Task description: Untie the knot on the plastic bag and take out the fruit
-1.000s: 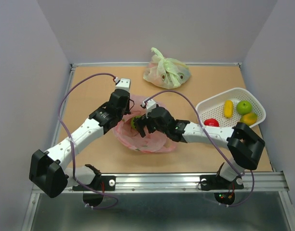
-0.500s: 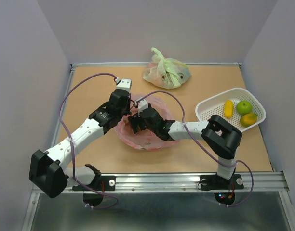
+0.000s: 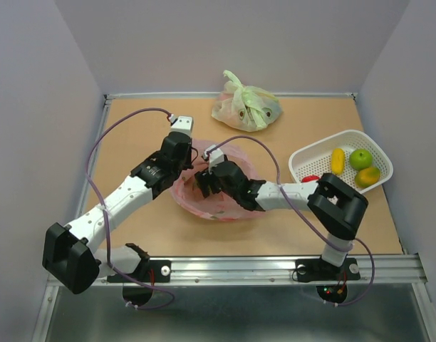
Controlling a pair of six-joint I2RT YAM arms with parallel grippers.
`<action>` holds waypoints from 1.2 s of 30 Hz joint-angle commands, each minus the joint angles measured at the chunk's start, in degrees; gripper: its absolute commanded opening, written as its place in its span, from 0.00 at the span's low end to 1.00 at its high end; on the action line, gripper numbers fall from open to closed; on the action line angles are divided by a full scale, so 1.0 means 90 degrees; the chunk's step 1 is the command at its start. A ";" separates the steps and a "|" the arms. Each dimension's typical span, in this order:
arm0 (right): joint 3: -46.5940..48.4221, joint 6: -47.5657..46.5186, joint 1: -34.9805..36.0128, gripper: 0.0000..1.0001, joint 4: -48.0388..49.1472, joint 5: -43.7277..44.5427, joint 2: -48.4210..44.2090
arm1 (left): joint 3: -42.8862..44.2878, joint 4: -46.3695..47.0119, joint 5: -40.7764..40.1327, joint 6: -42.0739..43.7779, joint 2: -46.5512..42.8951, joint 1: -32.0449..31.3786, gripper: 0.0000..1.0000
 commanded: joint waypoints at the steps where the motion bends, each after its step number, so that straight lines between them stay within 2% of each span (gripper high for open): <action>1: -0.0383 -0.0218 0.0010 0.04 0.0295 -0.0315 -0.0929 | -0.0061 0.0135 -0.0357 0.0034 -0.0254 0.0068 0.00; 8: -0.0862 -0.0580 0.0000 0.03 -0.0350 -0.0989 -0.2404 | -0.0081 0.0155 -0.0475 0.0014 -0.0234 0.0156 0.00; 13: -0.1068 -0.0688 0.0000 0.01 -0.0438 -0.0923 -0.3381 | -0.0081 0.0155 -0.0563 0.0005 -0.0166 0.0215 0.00; 15: -0.1097 -0.0717 0.0000 0.01 -0.0477 -0.0485 -0.3762 | -0.0081 0.0145 -0.0582 -0.0005 -0.0117 0.0244 0.00; 18: -0.1087 -0.0746 0.0000 0.01 -0.0526 0.1027 -0.3958 | -0.0081 0.0135 -0.0602 -0.0005 -0.0068 0.0244 0.00; 19: -0.1058 -0.1065 -0.0038 0.01 -0.0536 0.1940 -0.3929 | -0.0071 0.0135 -0.0602 -0.0005 -0.0078 0.0254 0.00; 20: -0.1039 -0.1136 -0.0107 0.01 -0.0536 0.2326 -0.3900 | -0.0071 0.0135 -0.0602 -0.0005 -0.0068 0.0263 0.00; 23: -0.1019 -0.1118 -0.0855 0.02 -0.0633 0.3235 -0.3831 | -0.0081 0.0125 -0.0602 -0.0005 -0.0068 0.0263 0.00; 25: -0.1077 -0.0836 -0.1267 0.07 -0.0653 0.3433 -0.3967 | -0.0081 0.0135 -0.0602 0.0005 -0.0058 0.0263 0.00; 29: -0.1380 -0.0288 -0.2351 0.10 -0.0663 0.3940 -0.4290 | -0.0081 0.0135 -0.0612 -0.0005 -0.0058 0.0254 0.00; 32: -0.1712 0.0073 -0.3598 0.11 -0.0663 0.4029 -0.4398 | -0.0071 0.0135 -0.0592 0.0005 -0.0039 0.0264 0.00; 36: -0.2230 0.0902 -0.4754 0.14 -0.0673 0.3796 -0.4349 | -0.0071 0.0135 -0.0563 0.0005 -0.0029 0.0264 0.00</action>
